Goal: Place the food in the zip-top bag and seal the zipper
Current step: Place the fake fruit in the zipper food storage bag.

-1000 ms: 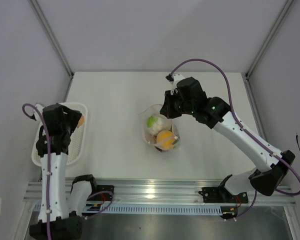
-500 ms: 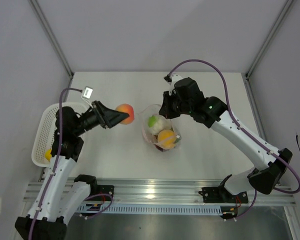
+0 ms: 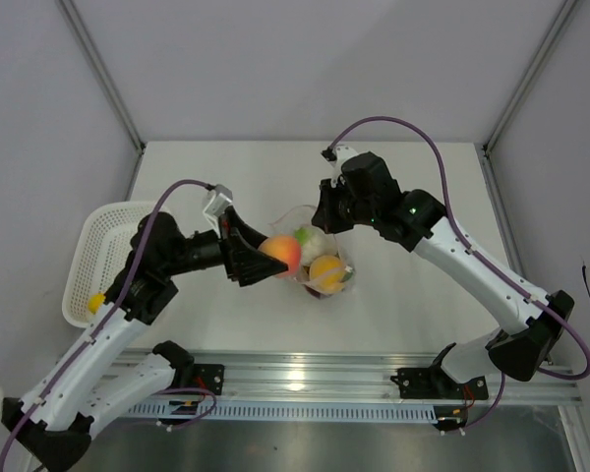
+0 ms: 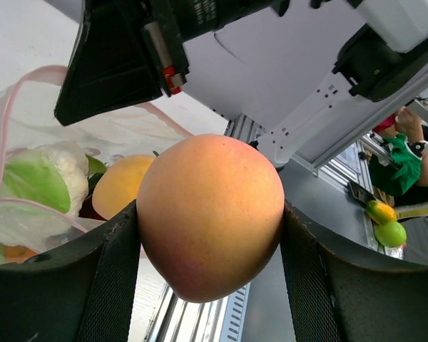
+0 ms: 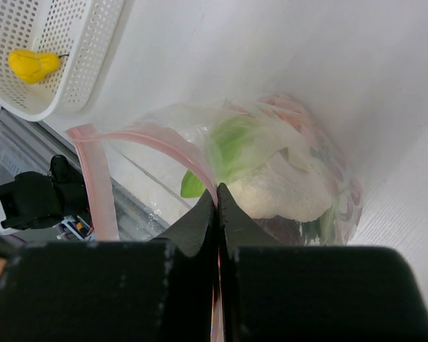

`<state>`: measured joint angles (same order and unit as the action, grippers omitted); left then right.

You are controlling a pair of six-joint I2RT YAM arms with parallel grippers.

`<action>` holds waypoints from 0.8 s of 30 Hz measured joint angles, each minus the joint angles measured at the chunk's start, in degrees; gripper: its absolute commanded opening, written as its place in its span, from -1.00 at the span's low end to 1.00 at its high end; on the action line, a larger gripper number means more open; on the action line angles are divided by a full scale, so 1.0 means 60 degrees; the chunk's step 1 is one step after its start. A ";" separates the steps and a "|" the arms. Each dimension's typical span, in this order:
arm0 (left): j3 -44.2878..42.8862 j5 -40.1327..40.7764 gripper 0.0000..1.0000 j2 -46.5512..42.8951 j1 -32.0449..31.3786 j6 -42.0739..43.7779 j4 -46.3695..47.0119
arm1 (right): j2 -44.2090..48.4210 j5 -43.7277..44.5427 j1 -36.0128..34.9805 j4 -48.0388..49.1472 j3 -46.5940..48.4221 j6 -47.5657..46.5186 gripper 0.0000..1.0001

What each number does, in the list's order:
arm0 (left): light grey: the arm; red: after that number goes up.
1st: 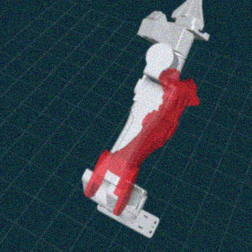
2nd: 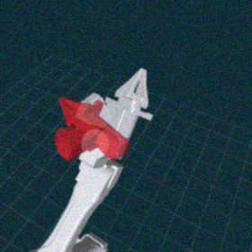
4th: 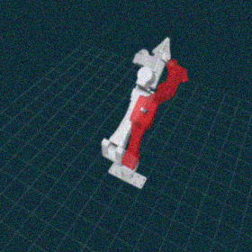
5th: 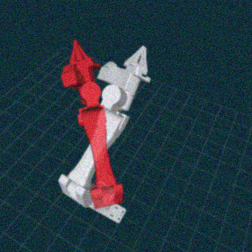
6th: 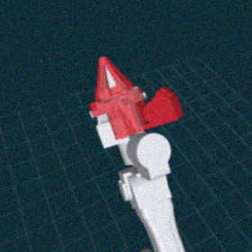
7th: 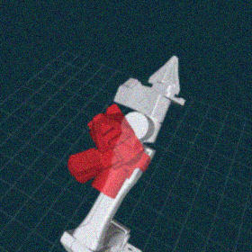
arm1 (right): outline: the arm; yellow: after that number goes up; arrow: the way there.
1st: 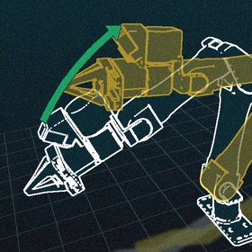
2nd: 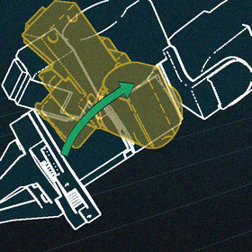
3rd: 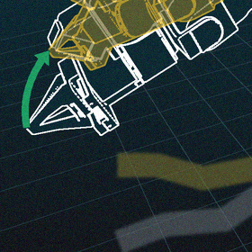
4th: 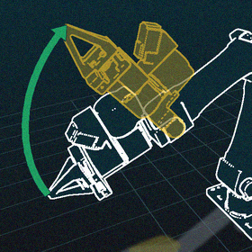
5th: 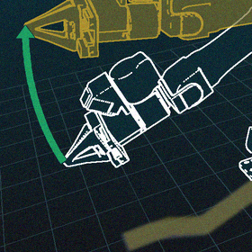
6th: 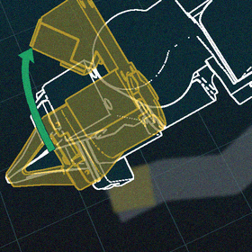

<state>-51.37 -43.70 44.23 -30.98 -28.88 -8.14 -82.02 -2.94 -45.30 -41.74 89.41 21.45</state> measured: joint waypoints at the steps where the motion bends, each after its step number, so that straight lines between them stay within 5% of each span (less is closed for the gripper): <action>1: 0.0004 0.0175 -0.99 0.0127 -0.0164 0.0044 0.0007 | 0.0000 -0.0004 0.0000 0.0007 0.0022 0.0004 -1.00; 15: -0.0259 0.2324 -0.78 0.2153 -0.0856 0.0138 -0.0197 | 0.0000 -0.0106 -0.0044 -0.0018 0.0193 0.0168 -1.00; 18: -0.0601 0.2816 -0.54 0.2466 -0.1038 0.0186 -0.0663 | 0.0000 -0.0106 -0.0047 -0.0058 0.0251 0.0171 -1.00; 22: -0.0951 0.3228 0.29 0.2841 -0.1315 0.0353 -0.1144 | 0.0000 -0.0106 -0.0047 -0.0073 0.0270 0.0171 -1.00; 24: -0.1096 0.3428 0.45 0.2973 -0.1453 0.0430 -0.1402 | 0.0000 -0.0106 -0.0047 -0.0080 0.0277 0.0171 -1.00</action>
<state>-57.95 -23.14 62.06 -39.70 -26.30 -16.56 -82.02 -3.57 -45.58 -42.22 91.07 22.48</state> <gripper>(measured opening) 0.694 0.002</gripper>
